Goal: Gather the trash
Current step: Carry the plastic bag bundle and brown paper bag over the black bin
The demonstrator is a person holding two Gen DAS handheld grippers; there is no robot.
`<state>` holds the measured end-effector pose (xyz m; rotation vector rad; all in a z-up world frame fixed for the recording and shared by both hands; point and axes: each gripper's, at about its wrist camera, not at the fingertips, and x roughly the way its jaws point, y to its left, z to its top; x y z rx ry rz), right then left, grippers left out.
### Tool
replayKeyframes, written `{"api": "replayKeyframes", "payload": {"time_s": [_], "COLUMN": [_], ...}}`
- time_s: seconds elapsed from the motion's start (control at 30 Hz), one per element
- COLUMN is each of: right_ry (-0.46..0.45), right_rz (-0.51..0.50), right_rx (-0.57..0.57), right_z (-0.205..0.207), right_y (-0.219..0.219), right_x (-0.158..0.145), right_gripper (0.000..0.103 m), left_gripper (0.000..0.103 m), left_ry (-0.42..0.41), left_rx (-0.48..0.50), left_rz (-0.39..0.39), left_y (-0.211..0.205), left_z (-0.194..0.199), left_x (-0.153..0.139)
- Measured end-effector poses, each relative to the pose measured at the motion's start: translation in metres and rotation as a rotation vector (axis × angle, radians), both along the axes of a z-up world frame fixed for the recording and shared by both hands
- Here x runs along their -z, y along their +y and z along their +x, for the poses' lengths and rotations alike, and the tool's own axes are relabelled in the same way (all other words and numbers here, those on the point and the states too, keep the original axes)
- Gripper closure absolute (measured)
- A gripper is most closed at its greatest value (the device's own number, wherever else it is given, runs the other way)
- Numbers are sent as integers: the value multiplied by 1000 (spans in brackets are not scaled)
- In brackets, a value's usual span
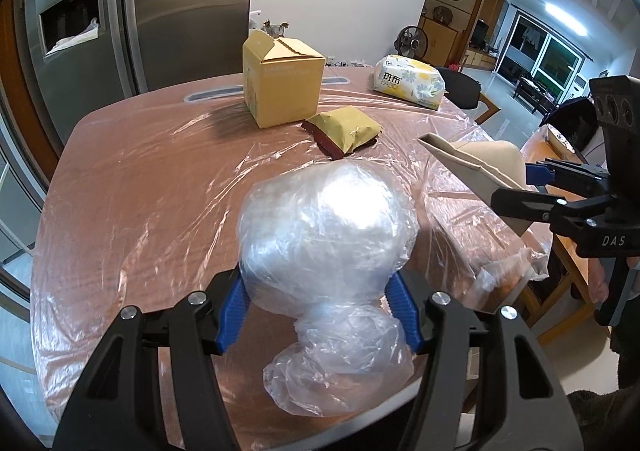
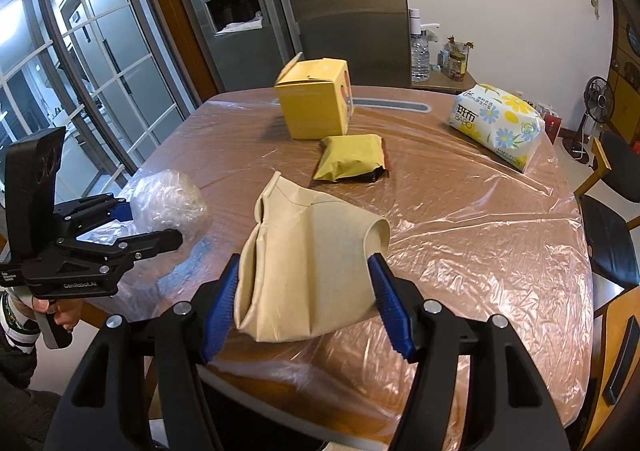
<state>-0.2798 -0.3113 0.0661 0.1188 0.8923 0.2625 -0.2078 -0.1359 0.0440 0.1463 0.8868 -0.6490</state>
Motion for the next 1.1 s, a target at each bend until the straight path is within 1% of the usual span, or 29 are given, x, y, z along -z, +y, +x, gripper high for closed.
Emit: {"api": "replayKeyframes", "payload": {"time_s": [0.3, 0.73, 0.87, 1.1], "right_ry": [9, 18, 21, 30], "right_rz": [11, 70, 68, 88], "right_rx": [-35, 17, 9, -15], "right_z": [-24, -56, -64, -80], "right_y": [14, 18, 20, 26], "right_x": [-2, 6, 7, 11], "right_gripper": [41, 41, 41, 41], "left_gripper": [42, 42, 42, 42], "left_ry": [-9, -5, 7, 13], "left_rx": [-2, -49, -58, -45], "left_rz": [8, -5, -16, -1], "left_y": [9, 20, 25, 28], "left_z": [-26, -59, -71, -93], "left_x": [-3, -3, -2, 3]}}
